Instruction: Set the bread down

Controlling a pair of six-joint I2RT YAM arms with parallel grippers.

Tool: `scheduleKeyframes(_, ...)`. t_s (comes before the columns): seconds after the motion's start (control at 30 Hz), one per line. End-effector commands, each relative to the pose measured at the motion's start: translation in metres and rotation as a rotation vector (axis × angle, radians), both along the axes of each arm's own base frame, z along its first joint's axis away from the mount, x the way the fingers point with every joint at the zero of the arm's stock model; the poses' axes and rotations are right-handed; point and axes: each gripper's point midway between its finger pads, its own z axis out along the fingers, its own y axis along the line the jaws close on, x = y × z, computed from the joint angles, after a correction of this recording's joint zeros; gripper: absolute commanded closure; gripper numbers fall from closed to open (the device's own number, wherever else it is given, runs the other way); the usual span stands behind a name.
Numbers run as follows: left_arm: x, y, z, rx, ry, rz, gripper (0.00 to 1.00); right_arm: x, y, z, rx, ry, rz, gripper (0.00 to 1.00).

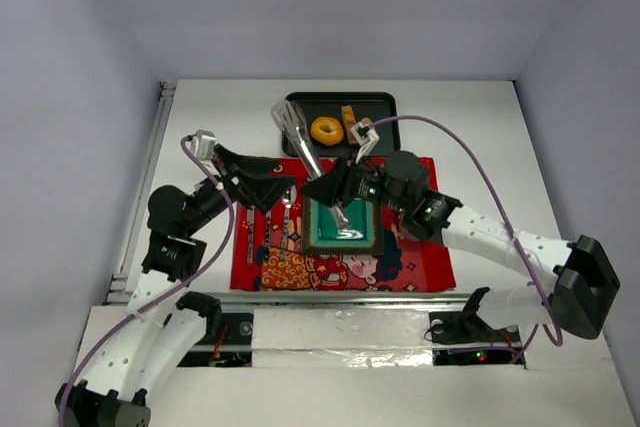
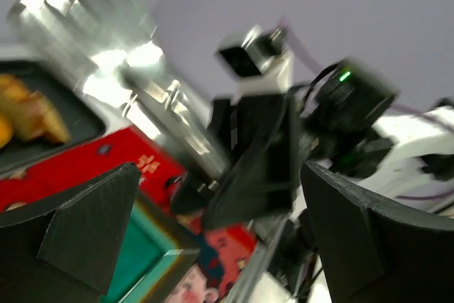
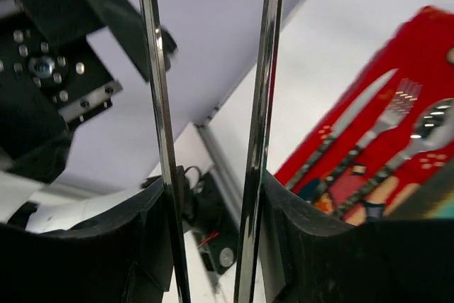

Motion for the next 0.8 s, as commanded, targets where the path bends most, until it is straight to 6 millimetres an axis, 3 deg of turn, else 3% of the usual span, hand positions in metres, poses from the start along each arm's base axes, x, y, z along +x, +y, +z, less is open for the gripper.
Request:
scheduleKeyframes(0.0,0.011,0.009,-0.031,0.153,0.052,0.083,0.01,0.026,-0.014,0.023,-0.036,-0.045,-0.079,0.52)
scheduleKeyframes(0.13,0.017,0.027,-0.048,0.247,0.08,0.204,0.03,0.069,-0.049,-0.011,-0.229,0.021,-0.189,0.52)
scheduleKeyframes(0.2,0.017,0.036,-0.052,0.277,0.084,0.255,0.09,0.09,-0.071,-0.03,-0.321,0.051,-0.249,0.52)
scheduleKeyframes(0.23,0.018,0.043,-0.065,0.312,0.115,0.288,0.13,0.097,-0.084,-0.052,-0.42,0.072,-0.286,0.52)
scheduleKeyframes(0.33,0.017,0.049,-0.083,0.345,0.154,0.313,0.42,0.119,-0.112,-0.068,-0.554,0.067,-0.394,0.53)
scheduleKeyframes(0.37,0.016,0.05,-0.088,0.352,0.162,0.315,0.64,0.123,-0.118,-0.078,-0.613,0.089,-0.417,0.53)
scheduleKeyframes(0.47,0.019,0.053,-0.105,0.376,0.2,0.335,0.88,0.139,-0.142,-0.105,-0.765,0.119,-0.516,0.52)
scheduleKeyframes(0.53,0.02,0.052,-0.105,0.381,0.196,0.329,0.89,0.148,-0.153,-0.112,-0.833,0.127,-0.549,0.52)
scheduleKeyframes(0.57,0.02,0.053,-0.104,0.385,0.191,0.331,0.89,0.154,-0.156,-0.126,-0.876,0.151,-0.555,0.52)
scheduleKeyframes(0.77,0.017,0.052,-0.103,0.375,0.172,0.326,0.89,0.176,-0.164,-0.14,-0.978,0.178,-0.579,0.5)
